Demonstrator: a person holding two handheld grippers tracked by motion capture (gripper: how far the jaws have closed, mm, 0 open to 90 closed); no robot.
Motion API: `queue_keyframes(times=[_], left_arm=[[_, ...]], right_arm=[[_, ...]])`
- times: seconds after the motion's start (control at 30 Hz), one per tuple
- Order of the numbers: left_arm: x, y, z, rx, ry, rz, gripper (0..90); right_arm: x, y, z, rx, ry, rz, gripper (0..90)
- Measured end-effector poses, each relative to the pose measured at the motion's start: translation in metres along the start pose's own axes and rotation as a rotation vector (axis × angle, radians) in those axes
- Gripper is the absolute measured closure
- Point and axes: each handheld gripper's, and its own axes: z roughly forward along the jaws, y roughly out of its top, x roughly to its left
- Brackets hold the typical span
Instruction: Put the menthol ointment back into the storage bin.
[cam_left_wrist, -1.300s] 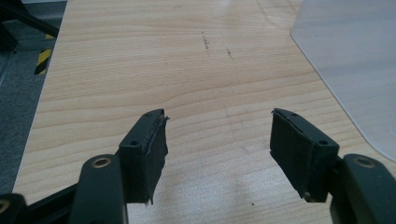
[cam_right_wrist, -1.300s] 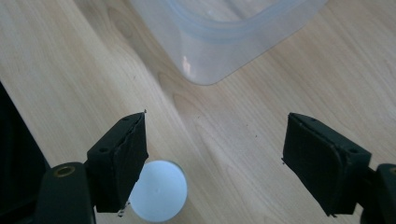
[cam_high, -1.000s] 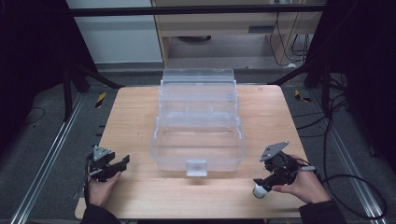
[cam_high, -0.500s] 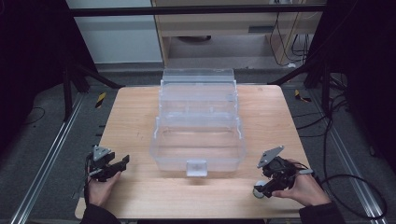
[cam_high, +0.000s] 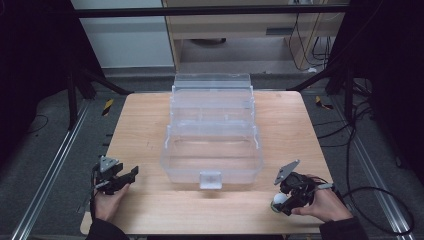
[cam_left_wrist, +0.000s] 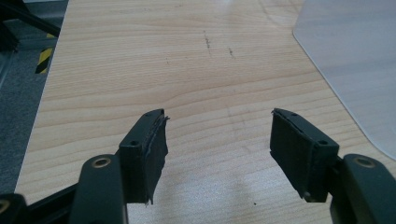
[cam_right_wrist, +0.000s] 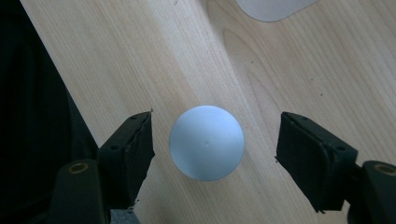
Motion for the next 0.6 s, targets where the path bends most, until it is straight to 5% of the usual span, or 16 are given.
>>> queue_keyframes(times=[0.6], left_arm=[[0.0, 0.0, 0.0, 0.002, 0.001, 0.001, 36.0]], right_arm=[[-0.002, 0.006, 0.014, 0.102, 0.015, -0.024, 37.5]])
